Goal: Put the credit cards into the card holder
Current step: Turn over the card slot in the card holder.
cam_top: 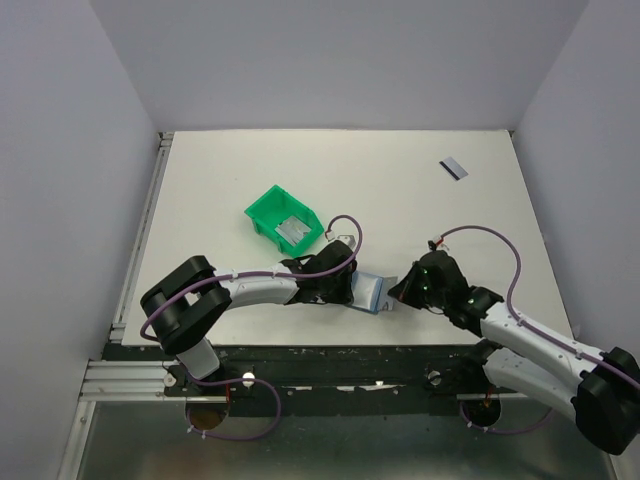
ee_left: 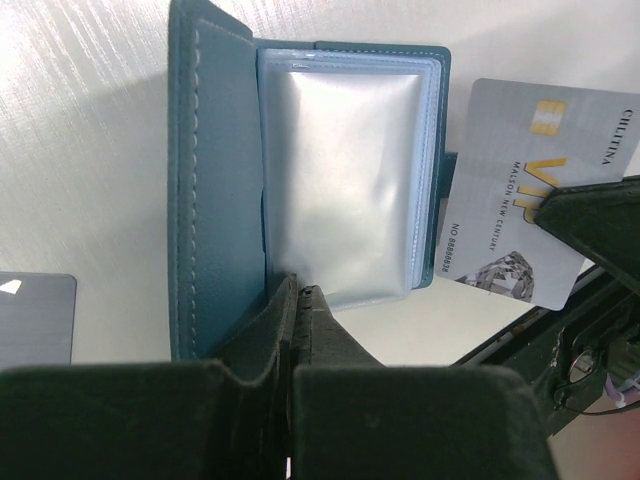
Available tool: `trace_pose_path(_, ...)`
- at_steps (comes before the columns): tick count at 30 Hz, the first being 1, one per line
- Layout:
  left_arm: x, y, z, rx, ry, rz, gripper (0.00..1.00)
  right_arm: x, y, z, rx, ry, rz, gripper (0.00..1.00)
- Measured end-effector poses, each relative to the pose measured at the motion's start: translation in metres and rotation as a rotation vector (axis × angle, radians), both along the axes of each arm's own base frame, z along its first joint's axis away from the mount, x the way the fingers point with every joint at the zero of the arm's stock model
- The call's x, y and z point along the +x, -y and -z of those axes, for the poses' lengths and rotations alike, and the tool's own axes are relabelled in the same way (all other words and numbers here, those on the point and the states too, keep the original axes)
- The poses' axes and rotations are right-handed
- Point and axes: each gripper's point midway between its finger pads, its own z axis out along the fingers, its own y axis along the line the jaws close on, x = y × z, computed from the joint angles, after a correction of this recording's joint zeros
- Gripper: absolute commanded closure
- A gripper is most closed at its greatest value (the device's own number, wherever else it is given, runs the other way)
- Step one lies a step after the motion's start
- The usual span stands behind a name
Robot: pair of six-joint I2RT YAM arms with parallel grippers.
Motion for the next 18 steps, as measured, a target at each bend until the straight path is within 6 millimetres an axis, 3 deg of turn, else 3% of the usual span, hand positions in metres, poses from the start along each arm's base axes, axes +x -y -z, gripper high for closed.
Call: trace_pose_path(18, -0.0002, 0.0001, 0.0021, 0.003, -0.004, 0.002, 1.0, 0.0064, -0.0061, 0.0036, 0.0, 0.008, -0.025, 1.0)
